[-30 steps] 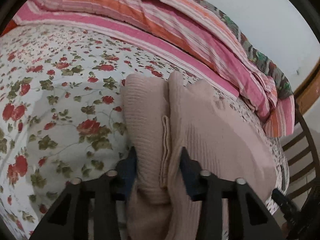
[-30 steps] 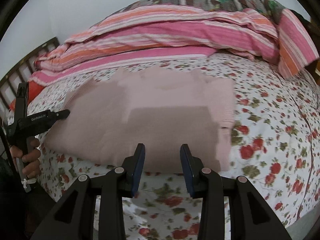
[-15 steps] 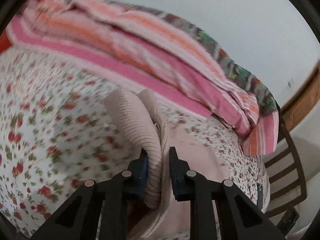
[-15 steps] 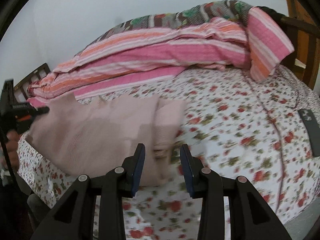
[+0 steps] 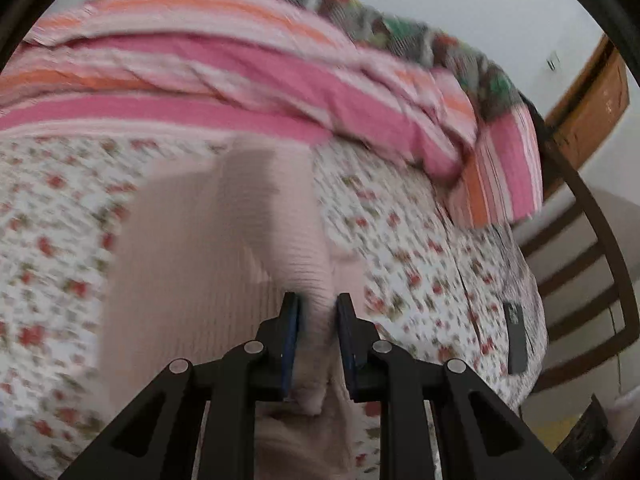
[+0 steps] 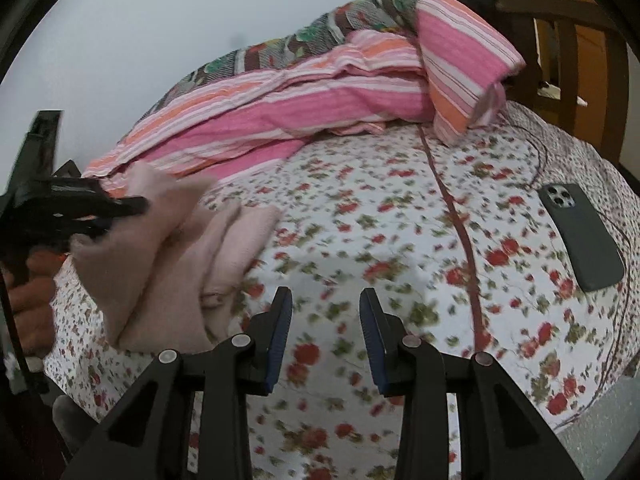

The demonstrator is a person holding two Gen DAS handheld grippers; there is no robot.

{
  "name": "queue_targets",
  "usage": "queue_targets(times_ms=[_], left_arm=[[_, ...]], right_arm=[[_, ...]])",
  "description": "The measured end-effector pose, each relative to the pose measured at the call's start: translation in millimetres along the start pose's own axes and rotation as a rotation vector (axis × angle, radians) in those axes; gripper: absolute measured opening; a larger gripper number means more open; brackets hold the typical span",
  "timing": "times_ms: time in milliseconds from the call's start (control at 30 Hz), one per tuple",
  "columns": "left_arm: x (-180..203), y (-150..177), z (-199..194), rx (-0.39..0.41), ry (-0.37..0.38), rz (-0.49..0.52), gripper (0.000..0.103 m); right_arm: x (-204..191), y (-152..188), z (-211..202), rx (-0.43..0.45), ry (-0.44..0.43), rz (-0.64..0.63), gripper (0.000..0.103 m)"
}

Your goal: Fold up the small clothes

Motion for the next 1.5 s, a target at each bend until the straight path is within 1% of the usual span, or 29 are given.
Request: queue_targets(times_ms=[33,67,100,133,200,300,367,433,567,633,667,733,767,867,900,933,967,1033,1067,1100,1133,1167,1200,1233,1267,1300,1333,1400,1500], left_arm=[[6,5,7,-0.031,0.051,0.011,0.017],[12,9,14,-0.08,0.1,0.03,0.02],[16,11,17,-0.109,0.109,0.053,0.02],[18,12,16,-0.11,0.102,0.077,0.02],[14,10,0,-0.032,0.104,0.116,0.02],[-2,2,-20,0.043,0.1,0.14,0.027],[-21,-5,-31,0.086,0.066,0.134,0.035],[-44,-10,-36,0.102,0.041,0.125,0.037],[-92,-12,-28,0.106,-0.143,0.135,0.037],[-113,-8,-24,0.091,-0.163,0.142,0.037],[-121,-4,-21,0.075,-0.156,0.143,0.037],[-133,3,-14,0.046,-0.136,0.143,0.037],[-137,7,-11,0.045,-0.124,0.144,0.037],[-141,13,-10,0.071,-0.088,0.137,0.038],[-142,14,-10,0.071,-0.073,0.129,0.038],[-144,13,-9,0.068,-0.053,0.118,0.038],[-146,13,-8,0.066,-0.034,0.109,0.038],[-149,14,-9,0.075,-0.008,0.103,0.038],[-150,14,-10,0.082,0.011,0.103,0.038],[-149,16,-12,0.087,0.026,0.107,0.038],[-149,17,-13,0.092,0.038,0.114,0.038],[-147,18,-13,0.095,0.039,0.125,0.039],[-144,19,-12,0.092,0.032,0.14,0.039],[-141,20,-10,0.087,0.028,0.152,0.039],[-139,20,-8,0.084,0.031,0.158,0.039],[-137,20,-7,0.082,0.037,0.159,0.039],[-135,20,-5,0.075,0.047,0.154,0.039],[-134,19,-2,0.064,0.042,0.139,0.039],[-136,15,-1,0.074,0.017,0.154,0.039]], right_arm=[[2,2,0,-0.003,0.003,0.0,0.036],[2,3,-1,-0.005,0.003,-0.002,0.036],[2,4,-1,-0.007,0.001,-0.004,0.036],[1,4,0,-0.009,-0.004,-0.005,0.036],[-6,1,1,-0.01,-0.024,-0.013,0.036],[-27,-7,5,0.003,-0.092,-0.033,0.036],[-45,-15,11,0.008,-0.157,-0.037,0.036],[-63,-23,19,0.013,-0.218,-0.036,0.036],[-96,-37,38,0.011,-0.351,0.011,0.038],[-111,-44,51,0.0,-0.4,0.039,0.039],[-118,-45,57,-0.006,-0.404,0.043,0.039],[-129,-48,74,-0.022,-0.364,0.048,0.039],[-134,-47,85,-0.034,-0.314,0.059,0.039],[-139,-40,111,-0.118,-0.221,0.056,0.037],[-140,-37,117,-0.137,-0.186,0.044,0.029],[-142,-35,119,-0.149,-0.154,0.016,0.015],[-142,-33,118,-0.147,-0.147,-0.008,0.013],[-141,-35,97,-0.057,-0.197,-0.047,0.009],[-138,-37,76,0.024,-0.239,-0.056,0.009],[-132,-37,63,0.074,-0.264,-0.05,0.008],[-124,-36,49,0.125,-0.284,-0.04,0.008],[-116,-32,45,0.14,-0.272,-0.035,0.008],[-110,-28,48,0.121,-0.242,-0.03,0.008],[-102,-21,56,0.078,-0.199,-0.016,0.008],[-90,-12,72,0.011,-0.156,0.022,0.008],[-77,-3,87,-0.055,-0.136,0.073,0.008],[-70,3,95,-0.082,-0.137,0.105,0.008],[-71,3,92,-0.07,-0.131,0.082,0.009],[-87,-13,83,-0.049,-0.126,0.003,0.017]])
Point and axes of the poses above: each gripper's, at about its wrist camera, not at the fingertips, and z roughly the way its jaws point, x to its right, y to its underside, the point moved 2 cm from there along z, roughly the way its jaws point, and after that the axes turned 10 degrees about -y, right-handed, at the moved point
